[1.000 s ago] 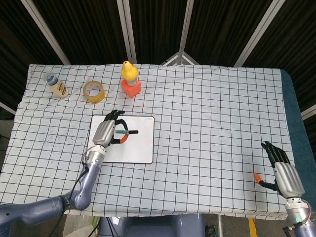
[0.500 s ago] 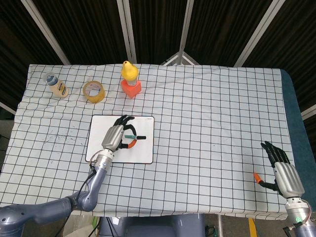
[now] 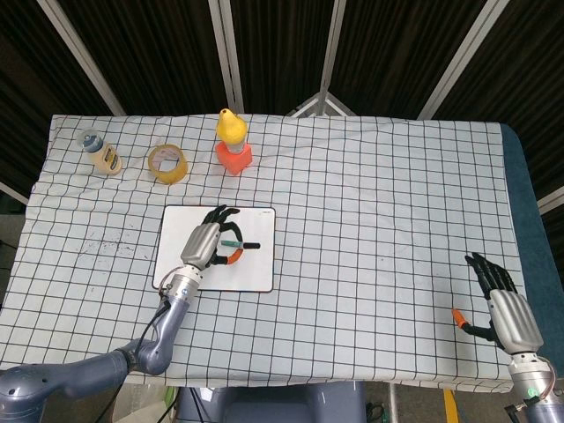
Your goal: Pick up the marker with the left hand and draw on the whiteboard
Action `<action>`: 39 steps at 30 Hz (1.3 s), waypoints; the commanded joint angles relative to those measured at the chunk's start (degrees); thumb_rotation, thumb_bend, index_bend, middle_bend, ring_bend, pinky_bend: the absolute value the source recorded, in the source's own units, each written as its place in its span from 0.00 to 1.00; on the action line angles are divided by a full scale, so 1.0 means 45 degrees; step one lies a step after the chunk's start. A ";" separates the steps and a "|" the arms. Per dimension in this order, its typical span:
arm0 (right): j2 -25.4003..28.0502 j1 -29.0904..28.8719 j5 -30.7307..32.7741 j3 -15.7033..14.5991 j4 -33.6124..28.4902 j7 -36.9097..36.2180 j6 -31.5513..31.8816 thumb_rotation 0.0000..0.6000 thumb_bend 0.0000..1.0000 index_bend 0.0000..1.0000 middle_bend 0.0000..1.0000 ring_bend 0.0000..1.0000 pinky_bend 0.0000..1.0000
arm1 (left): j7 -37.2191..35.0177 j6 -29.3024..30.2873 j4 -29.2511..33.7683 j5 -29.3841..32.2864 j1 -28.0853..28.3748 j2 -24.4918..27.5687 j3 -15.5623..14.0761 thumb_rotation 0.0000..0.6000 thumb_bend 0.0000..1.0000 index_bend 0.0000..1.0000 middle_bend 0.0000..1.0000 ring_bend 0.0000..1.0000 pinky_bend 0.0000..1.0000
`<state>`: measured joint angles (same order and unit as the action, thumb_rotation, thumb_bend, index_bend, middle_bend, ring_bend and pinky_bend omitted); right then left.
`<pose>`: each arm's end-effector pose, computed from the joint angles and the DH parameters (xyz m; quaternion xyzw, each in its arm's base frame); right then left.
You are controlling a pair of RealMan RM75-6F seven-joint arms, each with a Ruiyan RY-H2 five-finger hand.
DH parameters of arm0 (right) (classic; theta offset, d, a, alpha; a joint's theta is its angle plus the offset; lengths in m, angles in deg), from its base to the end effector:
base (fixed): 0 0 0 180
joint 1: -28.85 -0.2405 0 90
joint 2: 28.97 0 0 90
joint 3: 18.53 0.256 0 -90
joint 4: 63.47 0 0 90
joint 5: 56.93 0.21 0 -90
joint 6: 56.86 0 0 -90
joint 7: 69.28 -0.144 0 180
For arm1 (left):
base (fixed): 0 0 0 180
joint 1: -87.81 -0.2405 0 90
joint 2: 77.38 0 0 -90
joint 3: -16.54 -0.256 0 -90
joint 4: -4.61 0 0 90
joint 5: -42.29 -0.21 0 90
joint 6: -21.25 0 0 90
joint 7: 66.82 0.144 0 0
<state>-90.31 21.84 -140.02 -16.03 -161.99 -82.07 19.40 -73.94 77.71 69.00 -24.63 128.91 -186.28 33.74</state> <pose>-0.3009 -0.1875 0.1453 0.5544 -0.5152 0.4197 0.5011 -0.1377 0.3546 -0.0834 -0.5838 -0.5474 -0.4917 0.3431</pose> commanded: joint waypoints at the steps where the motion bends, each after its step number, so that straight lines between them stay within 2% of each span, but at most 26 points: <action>1: 0.0011 0.0003 0.0028 -0.0001 -0.0024 -0.0039 -0.0020 1.00 0.32 0.00 0.00 0.00 0.00 | -0.0229 -0.0106 -0.0228 -0.0007 -0.0009 0.0018 0.0004 1.00 0.56 0.70 0.14 0.00 0.04; 9: 0.0022 0.0014 0.0149 0.0030 -0.0077 -0.0082 -0.0042 1.00 0.32 0.00 0.00 0.00 0.00 | -0.0910 -0.0162 -0.1102 -0.0338 -0.0091 0.0300 -0.0086 1.00 0.56 0.70 0.14 0.01 0.04; 16: 0.0050 0.0009 0.0204 0.0044 -0.0161 -0.0146 -0.0084 1.00 0.32 0.00 0.00 0.00 0.00 | -0.1036 0.0292 -0.1916 -0.0769 -0.0159 0.0851 -0.0059 1.00 0.56 0.70 0.14 0.01 0.04; 23: 0.0051 -0.0011 0.0144 0.0023 -0.0198 -0.0121 -0.0108 1.00 0.32 0.00 0.00 0.00 0.00 | -0.1588 0.0681 -0.1236 -0.0523 -0.0233 0.1183 0.0526 1.00 0.56 0.70 0.14 0.01 0.04; 31: 0.0072 -0.0020 0.0093 -0.0010 -0.0194 -0.0114 -0.0137 1.00 0.32 0.00 0.00 0.00 0.00 | -0.0285 0.0657 -0.0335 -0.0073 0.0040 0.0681 0.0579 1.00 0.56 0.70 0.14 0.01 0.04; 39: 0.0124 -0.0016 0.0067 -0.0005 -0.0155 -0.0275 -0.0130 1.00 0.32 0.00 0.00 0.00 0.00 | 0.0907 0.0683 -0.0182 0.0371 0.0423 -0.0233 0.0623 1.00 0.56 0.70 0.14 0.01 0.04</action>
<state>-89.77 21.77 -139.70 -16.06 -162.70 -83.27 18.81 -70.65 80.72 68.08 -23.49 130.35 -186.55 36.44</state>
